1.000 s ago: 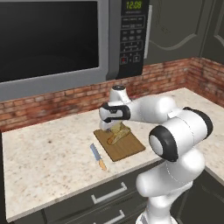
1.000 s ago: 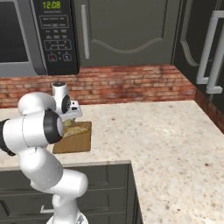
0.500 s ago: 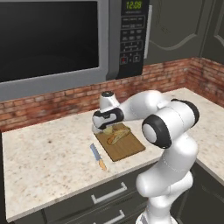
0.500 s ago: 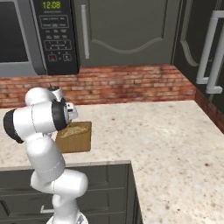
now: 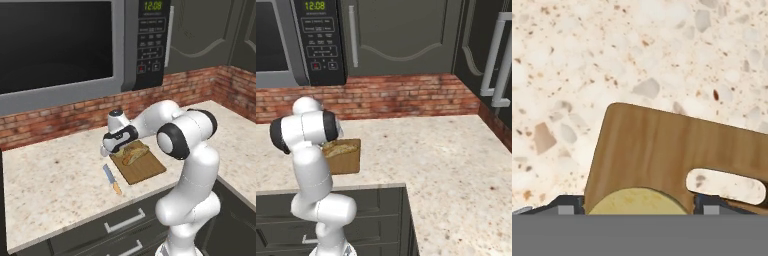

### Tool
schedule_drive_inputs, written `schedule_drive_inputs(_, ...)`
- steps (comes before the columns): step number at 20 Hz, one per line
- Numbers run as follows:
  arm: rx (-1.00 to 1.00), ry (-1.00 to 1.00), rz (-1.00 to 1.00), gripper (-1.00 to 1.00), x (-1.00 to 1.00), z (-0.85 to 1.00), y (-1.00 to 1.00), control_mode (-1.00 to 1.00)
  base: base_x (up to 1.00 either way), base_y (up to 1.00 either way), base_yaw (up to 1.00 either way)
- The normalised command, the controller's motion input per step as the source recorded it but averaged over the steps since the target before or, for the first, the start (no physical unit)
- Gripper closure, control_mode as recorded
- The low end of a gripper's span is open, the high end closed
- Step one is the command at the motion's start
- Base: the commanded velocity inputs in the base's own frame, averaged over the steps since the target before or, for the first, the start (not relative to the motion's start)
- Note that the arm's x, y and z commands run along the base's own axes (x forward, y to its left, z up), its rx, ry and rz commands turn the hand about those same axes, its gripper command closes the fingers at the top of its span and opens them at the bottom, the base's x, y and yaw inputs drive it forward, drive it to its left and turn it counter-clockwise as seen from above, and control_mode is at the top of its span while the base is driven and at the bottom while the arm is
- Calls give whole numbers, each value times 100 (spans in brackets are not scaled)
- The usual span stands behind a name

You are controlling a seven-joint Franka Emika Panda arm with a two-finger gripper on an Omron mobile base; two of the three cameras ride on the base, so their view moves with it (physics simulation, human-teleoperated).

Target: Retrieve the sausage and cheese from the fridge and place them on the cutting board on the counter.

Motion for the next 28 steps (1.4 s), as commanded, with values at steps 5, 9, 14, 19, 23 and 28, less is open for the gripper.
schedule_drive_inputs(5, 0, 2, 0, -100, 34, -7, -1, -100, 0, 0, 0)
schedule_drive_inputs(9, 0, 0, 0, -100, 12, 6, 0, -100, 0, 0, 0)
schedule_drive_inputs(14, 0, 0, 0, -100, -13, 22, 0, -100, 0, 0, 0)
schedule_drive_inputs(19, 0, 0, 0, -100, -82, 40, -3, -100, 0, 0, 0)
schedule_drive_inputs(23, 2, 0, 0, -100, -100, 15, -30, -100, 0, 0, 0)
schedule_drive_inputs(28, 6, 0, 0, -100, -100, 6, -54, -100, 0, 0, 0)
